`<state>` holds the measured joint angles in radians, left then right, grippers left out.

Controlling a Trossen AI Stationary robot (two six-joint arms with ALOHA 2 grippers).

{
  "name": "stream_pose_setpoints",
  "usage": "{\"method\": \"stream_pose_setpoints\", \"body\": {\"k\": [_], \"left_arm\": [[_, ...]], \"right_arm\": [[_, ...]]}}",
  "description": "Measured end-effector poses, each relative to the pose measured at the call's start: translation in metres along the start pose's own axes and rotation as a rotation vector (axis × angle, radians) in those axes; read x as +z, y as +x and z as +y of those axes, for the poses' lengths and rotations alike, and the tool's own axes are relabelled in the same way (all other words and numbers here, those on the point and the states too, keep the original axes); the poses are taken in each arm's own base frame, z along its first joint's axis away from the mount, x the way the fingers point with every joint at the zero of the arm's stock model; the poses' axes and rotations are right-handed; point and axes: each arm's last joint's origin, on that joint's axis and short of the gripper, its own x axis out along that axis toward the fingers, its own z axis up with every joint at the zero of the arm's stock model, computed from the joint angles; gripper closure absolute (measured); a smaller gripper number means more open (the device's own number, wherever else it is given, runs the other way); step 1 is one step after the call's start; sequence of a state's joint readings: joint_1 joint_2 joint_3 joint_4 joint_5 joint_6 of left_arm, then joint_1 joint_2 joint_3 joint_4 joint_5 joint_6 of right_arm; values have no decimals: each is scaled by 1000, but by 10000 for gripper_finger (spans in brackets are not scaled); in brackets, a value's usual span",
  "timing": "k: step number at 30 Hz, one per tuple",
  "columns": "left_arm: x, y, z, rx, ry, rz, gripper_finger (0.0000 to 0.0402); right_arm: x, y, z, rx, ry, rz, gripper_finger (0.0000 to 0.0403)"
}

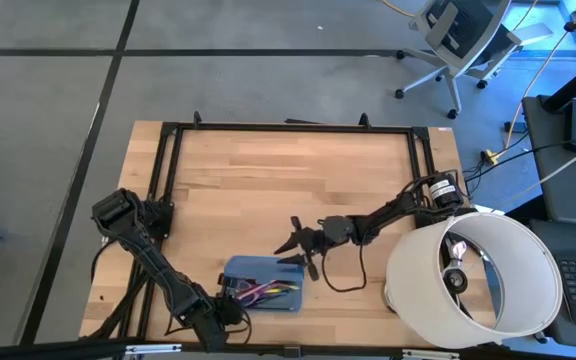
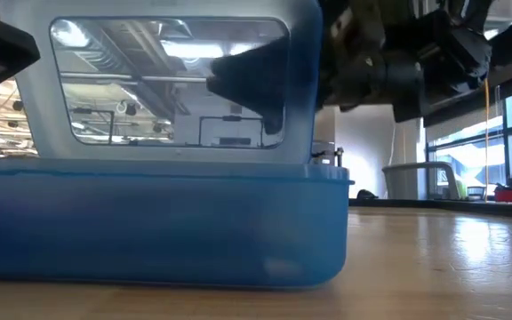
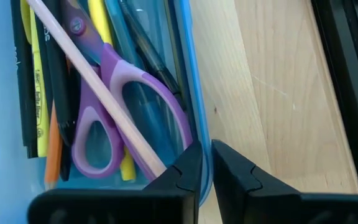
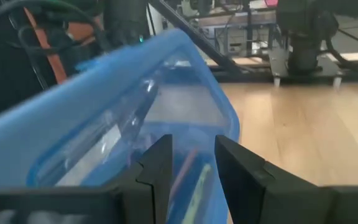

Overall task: Pick & place school supplies into a supply box
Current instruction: Close the blue supply box

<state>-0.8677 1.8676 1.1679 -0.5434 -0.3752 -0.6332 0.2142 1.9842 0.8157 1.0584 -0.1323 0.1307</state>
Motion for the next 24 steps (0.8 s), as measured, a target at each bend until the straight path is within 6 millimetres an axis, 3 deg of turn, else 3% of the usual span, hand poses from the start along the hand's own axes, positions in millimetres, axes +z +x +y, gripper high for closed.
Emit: {"method": "stream_pose_setpoints", "body": {"k": [5, 15, 24], "left_arm": [[0, 0, 0, 0, -8, 1, 371], [0, -1, 0, 0, -29, 3, 370], [6, -17, 6, 11, -46, -61, 370]], "right_arm": [[7, 10, 0, -2, 3, 28, 277], [4, 15, -1, -16, 16, 137, 277], [4, 15, -1, -16, 15, 137, 277]]}}
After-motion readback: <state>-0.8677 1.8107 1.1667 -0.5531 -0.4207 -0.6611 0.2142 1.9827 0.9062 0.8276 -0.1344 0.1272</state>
